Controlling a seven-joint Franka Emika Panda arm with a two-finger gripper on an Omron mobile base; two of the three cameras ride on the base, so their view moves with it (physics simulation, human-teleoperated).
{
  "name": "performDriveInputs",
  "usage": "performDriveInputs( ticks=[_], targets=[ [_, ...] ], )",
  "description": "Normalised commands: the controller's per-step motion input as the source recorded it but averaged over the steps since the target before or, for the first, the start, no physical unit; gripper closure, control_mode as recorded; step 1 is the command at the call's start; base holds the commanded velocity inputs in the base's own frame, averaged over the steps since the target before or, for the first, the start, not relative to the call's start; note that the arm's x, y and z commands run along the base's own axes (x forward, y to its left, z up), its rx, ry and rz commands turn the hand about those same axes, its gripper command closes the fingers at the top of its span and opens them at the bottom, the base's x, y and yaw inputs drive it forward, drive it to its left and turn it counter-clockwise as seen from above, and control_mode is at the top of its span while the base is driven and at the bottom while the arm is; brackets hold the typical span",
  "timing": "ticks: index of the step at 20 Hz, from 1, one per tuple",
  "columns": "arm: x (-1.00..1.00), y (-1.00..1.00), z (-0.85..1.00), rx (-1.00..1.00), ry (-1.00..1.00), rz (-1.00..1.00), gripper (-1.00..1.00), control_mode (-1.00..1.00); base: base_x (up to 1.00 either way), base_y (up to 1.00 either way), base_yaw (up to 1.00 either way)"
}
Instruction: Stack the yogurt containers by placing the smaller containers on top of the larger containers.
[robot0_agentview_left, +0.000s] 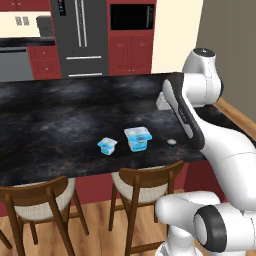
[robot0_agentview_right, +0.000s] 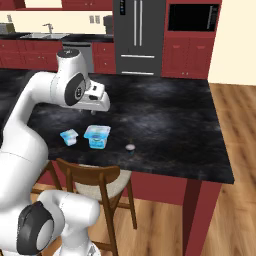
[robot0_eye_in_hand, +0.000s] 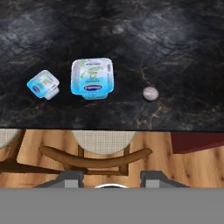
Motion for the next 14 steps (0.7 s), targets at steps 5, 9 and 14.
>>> performDriveInputs(
  ticks=[5,9,14],
  targets=[
    [-0.15,0.37,0.0,-0.05,-0.01,0.0,-1.0,-1.0,0.0,0.0,0.0],
    [-0.14,0.63,0.0,-0.03,0.0,0.02,-1.0,-1.0,0.0,0.0,0.0],
    [-0.01,0.53,-0.05,0.0,0.0,0.04,-1.0,-1.0,0.0,0.0,0.0]
  ],
)
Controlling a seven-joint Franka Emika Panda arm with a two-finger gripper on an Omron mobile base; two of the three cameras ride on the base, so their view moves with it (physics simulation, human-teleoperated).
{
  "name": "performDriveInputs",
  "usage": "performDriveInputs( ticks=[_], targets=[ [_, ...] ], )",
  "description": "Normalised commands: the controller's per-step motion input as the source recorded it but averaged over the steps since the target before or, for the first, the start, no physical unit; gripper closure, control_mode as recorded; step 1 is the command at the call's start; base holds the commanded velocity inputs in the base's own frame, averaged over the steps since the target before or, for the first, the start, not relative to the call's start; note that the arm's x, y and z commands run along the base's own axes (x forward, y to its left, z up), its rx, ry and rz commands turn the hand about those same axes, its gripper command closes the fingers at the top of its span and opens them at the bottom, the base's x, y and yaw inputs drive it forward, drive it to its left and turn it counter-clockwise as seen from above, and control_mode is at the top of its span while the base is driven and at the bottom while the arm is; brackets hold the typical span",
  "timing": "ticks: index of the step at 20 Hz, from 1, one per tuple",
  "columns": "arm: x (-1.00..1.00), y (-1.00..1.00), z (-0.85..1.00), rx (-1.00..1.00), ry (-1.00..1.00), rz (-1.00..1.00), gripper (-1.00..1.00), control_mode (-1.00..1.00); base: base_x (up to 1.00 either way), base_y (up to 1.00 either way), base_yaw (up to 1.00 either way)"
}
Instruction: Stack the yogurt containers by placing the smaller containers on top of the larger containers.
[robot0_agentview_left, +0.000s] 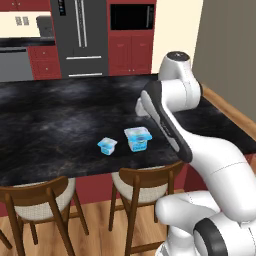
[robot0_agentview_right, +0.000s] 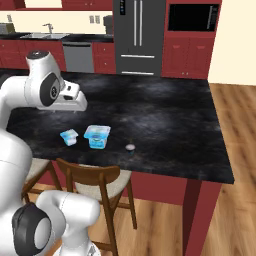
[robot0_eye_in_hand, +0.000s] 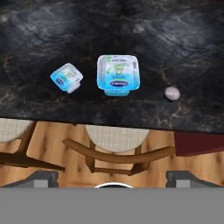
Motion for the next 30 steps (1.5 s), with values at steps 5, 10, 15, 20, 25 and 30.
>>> performDriveInputs(
  ticks=[5,10,15,20,25,30],
  targets=[
    [0.0,0.48,-0.16,0.02,0.0,0.07,-1.0,-1.0,0.0,0.0,0.0],
    [0.1,0.5,-0.22,0.03,0.01,0.13,-1.0,-1.0,0.0,0.0,0.0],
    [0.05,0.45,-0.24,0.0,0.0,0.12,-1.0,-1.0,0.0,0.0,0.0],
    [0.03,0.3,-0.12,0.0,0.0,0.12,-1.0,-1.0,0.0,0.0,0.0],
    [0.0,0.2,-0.21,0.0,0.0,0.09,-1.0,-1.0,0.0,0.0,0.0],
    [0.04,0.1,-0.14,0.0,0.0,0.03,-1.0,-1.0,0.0,0.0,0.0]
  ],
)
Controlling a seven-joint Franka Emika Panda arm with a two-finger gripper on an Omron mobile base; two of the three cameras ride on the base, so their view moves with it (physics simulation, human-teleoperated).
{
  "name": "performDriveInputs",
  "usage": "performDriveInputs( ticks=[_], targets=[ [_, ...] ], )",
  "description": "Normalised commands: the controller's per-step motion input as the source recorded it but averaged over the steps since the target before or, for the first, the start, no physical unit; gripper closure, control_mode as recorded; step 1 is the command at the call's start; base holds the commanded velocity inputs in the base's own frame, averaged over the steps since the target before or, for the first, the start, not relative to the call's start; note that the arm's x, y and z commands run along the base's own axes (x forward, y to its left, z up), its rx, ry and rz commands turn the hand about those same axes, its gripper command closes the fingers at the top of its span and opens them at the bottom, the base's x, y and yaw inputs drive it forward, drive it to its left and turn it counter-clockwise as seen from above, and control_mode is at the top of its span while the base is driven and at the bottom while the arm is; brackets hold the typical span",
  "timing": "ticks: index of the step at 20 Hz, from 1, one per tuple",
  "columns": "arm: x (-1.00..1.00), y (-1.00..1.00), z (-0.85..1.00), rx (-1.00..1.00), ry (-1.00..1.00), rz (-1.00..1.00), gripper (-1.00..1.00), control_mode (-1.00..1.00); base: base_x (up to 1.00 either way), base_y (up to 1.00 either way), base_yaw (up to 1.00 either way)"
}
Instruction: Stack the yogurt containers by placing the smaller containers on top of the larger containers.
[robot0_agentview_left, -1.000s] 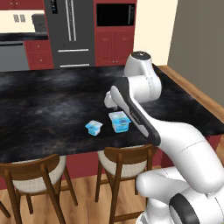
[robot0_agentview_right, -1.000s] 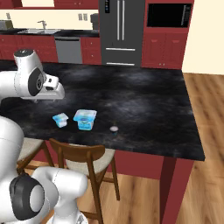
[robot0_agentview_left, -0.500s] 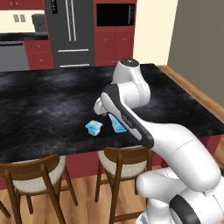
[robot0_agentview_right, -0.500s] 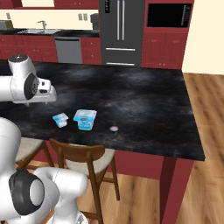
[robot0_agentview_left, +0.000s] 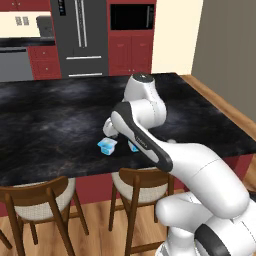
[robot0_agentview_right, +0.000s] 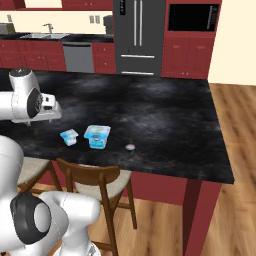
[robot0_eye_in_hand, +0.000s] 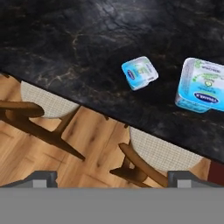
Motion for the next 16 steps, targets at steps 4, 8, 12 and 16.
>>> performDriveInputs(
  ticks=[4,8,12,16],
  targets=[
    [0.08,0.02,-0.1,0.0,0.0,0.0,-1.0,-1.0,0.0,0.0,0.0],
    [0.14,0.0,-0.01,0.0,0.0,0.0,-1.0,-1.0,0.0,0.0,0.0],
    [0.18,0.0,-0.07,0.0,0.03,0.0,-1.0,-1.0,0.0,0.0,0.0],
    [0.18,0.0,-0.11,0.0,0.03,0.0,-1.0,-1.0,0.0,0.0,0.0]
  ],
)
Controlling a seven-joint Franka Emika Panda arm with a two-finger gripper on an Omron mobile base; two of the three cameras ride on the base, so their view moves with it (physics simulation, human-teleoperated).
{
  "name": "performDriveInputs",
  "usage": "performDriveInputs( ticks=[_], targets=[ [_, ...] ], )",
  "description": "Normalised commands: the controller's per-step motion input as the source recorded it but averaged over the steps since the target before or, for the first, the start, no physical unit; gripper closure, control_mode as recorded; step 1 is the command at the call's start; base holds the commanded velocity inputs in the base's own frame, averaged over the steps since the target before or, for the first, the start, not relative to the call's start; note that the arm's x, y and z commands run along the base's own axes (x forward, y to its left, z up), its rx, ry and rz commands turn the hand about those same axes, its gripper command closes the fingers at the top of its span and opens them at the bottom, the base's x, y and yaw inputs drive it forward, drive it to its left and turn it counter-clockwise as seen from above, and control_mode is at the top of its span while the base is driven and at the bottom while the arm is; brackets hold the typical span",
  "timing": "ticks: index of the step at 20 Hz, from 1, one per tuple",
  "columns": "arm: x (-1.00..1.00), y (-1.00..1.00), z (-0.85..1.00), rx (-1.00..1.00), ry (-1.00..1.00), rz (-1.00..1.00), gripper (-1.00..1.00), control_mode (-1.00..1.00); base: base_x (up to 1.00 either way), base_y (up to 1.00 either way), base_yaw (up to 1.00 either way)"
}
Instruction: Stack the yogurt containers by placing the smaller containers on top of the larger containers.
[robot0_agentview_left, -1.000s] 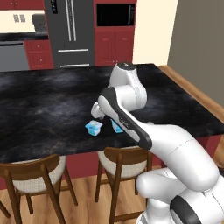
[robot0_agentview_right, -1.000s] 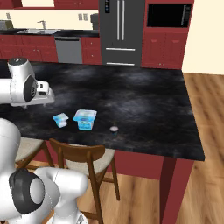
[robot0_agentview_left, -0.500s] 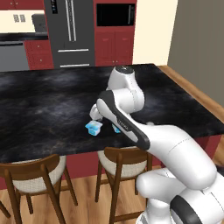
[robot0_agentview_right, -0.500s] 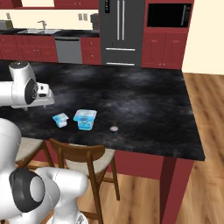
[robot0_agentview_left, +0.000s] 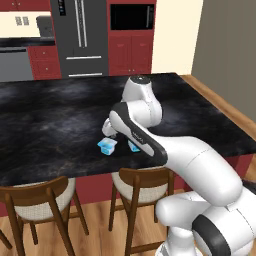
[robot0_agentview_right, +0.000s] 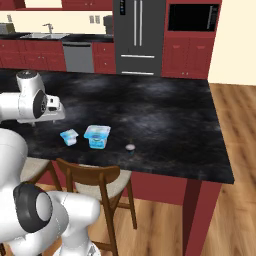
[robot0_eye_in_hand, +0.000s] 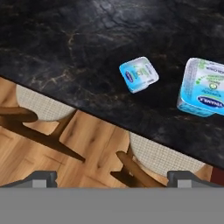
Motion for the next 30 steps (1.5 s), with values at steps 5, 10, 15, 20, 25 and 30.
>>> performDriveInputs(
  ticks=[5,10,15,20,25,30],
  targets=[
    [0.2,0.0,-0.16,0.0,0.06,0.0,-1.0,-1.0,0.0,0.0,0.0],
    [0.2,0.04,-0.2,-0.01,0.01,0.0,-1.0,-1.0,0.0,0.0,0.0],
    [0.2,0.03,-0.22,-0.04,0.0,0.0,-1.0,-1.0,0.0,0.0,0.0],
    [0.17,0.0,-0.26,-0.02,0.0,0.0,-1.0,-1.0,0.0,0.0,0.0],
    [0.2,0.02,-0.25,0.0,0.0,0.0,-1.0,-1.0,0.0,0.0,0.0],
    [0.19,0.05,-0.23,0.0,0.0,0.0,-1.0,-1.0,0.0,0.0,0.0]
  ],
)
